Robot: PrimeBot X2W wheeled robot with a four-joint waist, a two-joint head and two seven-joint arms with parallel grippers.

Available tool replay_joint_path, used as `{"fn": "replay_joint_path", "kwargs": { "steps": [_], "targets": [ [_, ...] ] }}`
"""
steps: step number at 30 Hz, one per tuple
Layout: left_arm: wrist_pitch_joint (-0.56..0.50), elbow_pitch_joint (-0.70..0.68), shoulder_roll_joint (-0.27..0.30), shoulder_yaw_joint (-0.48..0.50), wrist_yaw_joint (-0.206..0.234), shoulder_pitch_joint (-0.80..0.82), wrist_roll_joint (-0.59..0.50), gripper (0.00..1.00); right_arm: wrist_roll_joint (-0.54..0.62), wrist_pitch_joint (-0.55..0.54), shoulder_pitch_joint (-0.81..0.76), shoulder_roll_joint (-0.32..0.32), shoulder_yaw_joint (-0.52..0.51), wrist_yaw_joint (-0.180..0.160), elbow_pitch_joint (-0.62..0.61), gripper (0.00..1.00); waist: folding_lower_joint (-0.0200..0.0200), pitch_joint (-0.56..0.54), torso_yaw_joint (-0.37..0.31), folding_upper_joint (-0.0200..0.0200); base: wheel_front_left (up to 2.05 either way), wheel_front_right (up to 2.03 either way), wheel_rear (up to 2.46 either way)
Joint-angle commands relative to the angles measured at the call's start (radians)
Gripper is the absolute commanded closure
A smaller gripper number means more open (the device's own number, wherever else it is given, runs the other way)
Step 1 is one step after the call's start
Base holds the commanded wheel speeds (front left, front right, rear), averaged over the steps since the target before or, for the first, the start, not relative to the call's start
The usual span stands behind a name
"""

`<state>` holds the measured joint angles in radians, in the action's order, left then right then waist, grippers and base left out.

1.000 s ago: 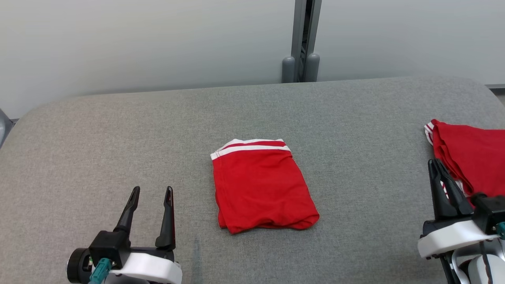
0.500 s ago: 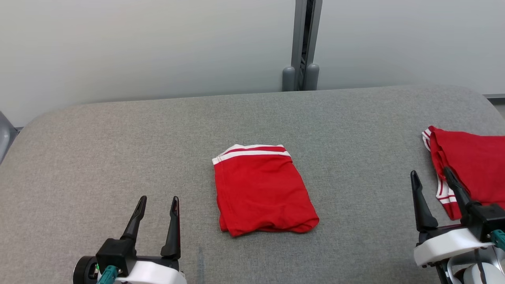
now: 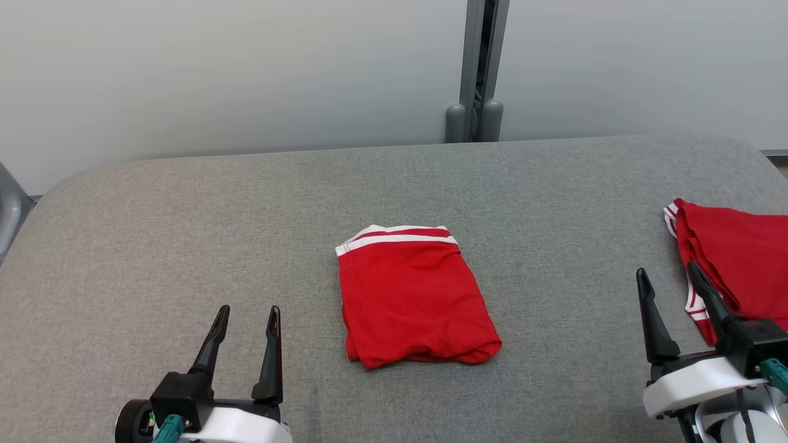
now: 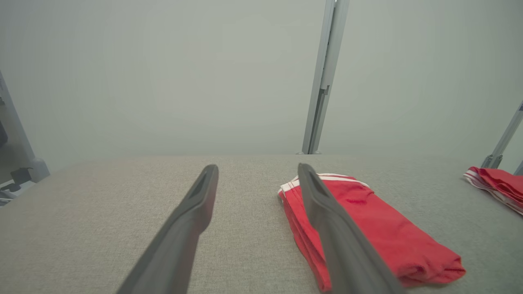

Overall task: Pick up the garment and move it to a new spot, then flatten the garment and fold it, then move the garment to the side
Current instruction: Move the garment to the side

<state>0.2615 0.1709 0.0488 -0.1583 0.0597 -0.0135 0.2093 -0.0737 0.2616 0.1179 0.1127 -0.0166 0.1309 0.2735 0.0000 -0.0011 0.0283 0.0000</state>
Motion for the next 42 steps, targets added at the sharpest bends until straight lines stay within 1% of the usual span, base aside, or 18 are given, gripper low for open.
{"fn": "replay_joint_path", "kwargs": {
  "steps": [1,19,22,24,27,29,30,32,35,36,38,39,42],
  "targets": [
    [0.004,-0.004,0.004,0.002,0.003,-0.007,0.001,0.0,0.002,0.005,-0.003,0.008,0.001,-0.001,0.001,0.0,0.0,0.0,0.001,0.0,0.0,0.0,0.0],
    [0.004,-0.008,0.004,0.005,0.002,-0.004,-0.001,0.0,-0.012,0.0,0.004,0.024,0.001,-0.001,0.013,0.0,0.0,0.007,0.006,0.0,0.0,0.0,0.0],
    [0.004,-0.009,0.004,0.001,-0.001,0.01,-0.003,0.0,-0.036,-0.024,0.014,0.028,0.027,-0.001,0.022,0.0,0.0,0.019,0.01,0.0,0.0,0.0,0.0],
    [0.004,-0.008,0.004,-0.003,-0.004,0.021,-0.005,0.0,-0.083,-0.056,0.033,0.046,0.08,-0.001,0.033,0.0,0.0,0.031,0.015,0.0,0.0,0.0,0.0],
    [0.004,-0.008,0.004,-0.015,-0.012,0.039,-0.008,0.0,-0.173,-0.111,0.072,0.089,0.143,-0.001,0.064,0.0,0.0,0.057,0.034,0.0,0.0,0.0,0.0],
    [0.004,-0.012,0.004,-0.022,-0.013,0.055,-0.002,0.0,-0.262,-0.162,0.106,0.103,0.18,-0.001,0.087,0.0,0.0,0.082,0.05,0.0,0.0,0.0,0.0],
    [0.004,-0.012,0.004,-0.026,-0.013,0.063,0.0,0.0,-0.302,-0.188,0.125,0.118,0.214,0.0,0.089,0.0,0.0,0.096,0.058,0.0,0.0,0.0,0.0],
    [0.004,-0.009,0.004,-0.037,-0.015,0.079,0.002,0.0,-0.397,-0.229,0.165,0.152,0.272,-0.001,0.092,0.0,0.0,0.121,0.075,0.0,0.0,0.0,0.0],
    [0.004,-0.008,0.004,-0.06,-0.018,0.112,0.007,0.0,-0.502,-0.286,0.215,0.207,0.366,-0.001,0.1,0.0,0.0,0.158,0.104,0.0,0.0,0.0,0.0],
    [0.004,-0.009,0.004,-0.072,-0.016,0.129,0.012,0.0,-0.59,-0.327,0.25,0.228,0.412,-0.001,0.104,0.0,0.0,0.182,0.124,0.0,0.0,0.0,0.0],
    [0.004,-0.01,0.004,-0.082,-0.014,0.142,0.015,0.0,-0.658,-0.366,0.283,0.256,0.449,-0.001,0.112,0.0,0.0,0.201,0.143,0.0,0.0,0.0,0.0],
    [0.004,-0.01,0.004,-0.082,-0.014,0.142,0.015,0.0,-0.658,-0.366,0.283,0.256,0.449,-0.001,0.112,0.0,0.0,0.201,0.143,0.0,0.0,0.0,0.0],
    [0.004,-0.008,0.004,-0.093,-0.011,0.158,0.02,0.0,-0.764,-0.426,0.316,0.273,0.507,-0.001,0.122,0.0,0.0,0.223,0.171,0.0,0.0,0.0,0.0]
  ]
}}
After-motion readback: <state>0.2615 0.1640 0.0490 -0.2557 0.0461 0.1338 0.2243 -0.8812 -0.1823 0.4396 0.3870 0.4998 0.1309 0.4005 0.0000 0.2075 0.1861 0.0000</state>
